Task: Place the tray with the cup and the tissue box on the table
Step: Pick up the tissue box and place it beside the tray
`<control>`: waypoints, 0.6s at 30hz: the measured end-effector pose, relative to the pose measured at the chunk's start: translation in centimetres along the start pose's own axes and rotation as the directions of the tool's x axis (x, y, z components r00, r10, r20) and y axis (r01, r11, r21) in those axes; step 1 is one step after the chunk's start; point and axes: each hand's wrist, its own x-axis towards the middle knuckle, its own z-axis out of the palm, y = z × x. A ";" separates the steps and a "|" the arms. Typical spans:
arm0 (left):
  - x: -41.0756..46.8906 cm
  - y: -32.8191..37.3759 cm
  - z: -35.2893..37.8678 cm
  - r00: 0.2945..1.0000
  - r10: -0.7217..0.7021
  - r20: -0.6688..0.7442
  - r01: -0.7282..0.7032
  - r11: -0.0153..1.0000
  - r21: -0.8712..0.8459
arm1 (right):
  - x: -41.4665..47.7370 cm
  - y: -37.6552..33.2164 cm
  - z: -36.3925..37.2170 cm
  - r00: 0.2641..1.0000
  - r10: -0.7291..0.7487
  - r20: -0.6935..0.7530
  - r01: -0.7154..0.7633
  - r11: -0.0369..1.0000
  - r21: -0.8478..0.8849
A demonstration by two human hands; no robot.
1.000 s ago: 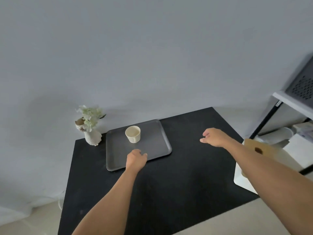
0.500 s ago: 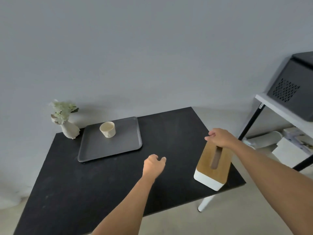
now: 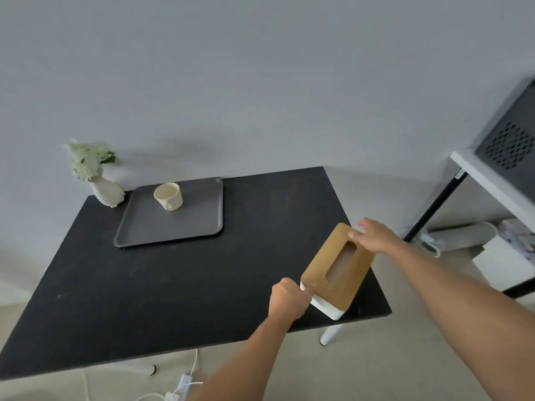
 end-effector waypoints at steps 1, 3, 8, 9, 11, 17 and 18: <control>0.2 0.0 0.5 1.000 -0.011 0.008 0.011 1.000 -0.014 | 0.3 0.2 0.2 1.000 0.006 0.013 -0.006 1.000 0.003; 0.5 0.3 1.0 1.000 -0.021 0.020 0.022 0.999 -0.042 | 0.8 0.7 0.5 0.999 0.024 0.033 -0.024 1.000 0.005; 0.5 1.0 1.5 0.999 -0.038 0.014 0.038 0.998 -0.055 | 1.6 1.2 0.8 0.994 0.046 0.102 -0.043 0.998 -0.035; 0.5 1.0 1.5 0.999 -0.044 0.011 0.044 0.998 -0.053 | 1.7 1.2 0.9 0.993 0.044 0.107 -0.041 0.998 -0.037; 0.7 0.9 1.7 0.999 -0.052 -0.003 0.052 0.997 -0.063 | 1.9 1.1 1.1 0.994 0.044 0.100 -0.042 0.999 -0.028; 1.4 0.3 1.7 0.993 -0.089 -0.078 0.073 0.978 -0.193 | 2.1 -0.3 1.1 0.996 0.029 0.087 -0.030 0.999 0.016; 1.4 0.1 1.3 0.990 -0.105 -0.091 0.080 0.966 -0.244 | 2.1 -0.8 1.2 0.996 0.017 0.083 -0.020 0.999 0.031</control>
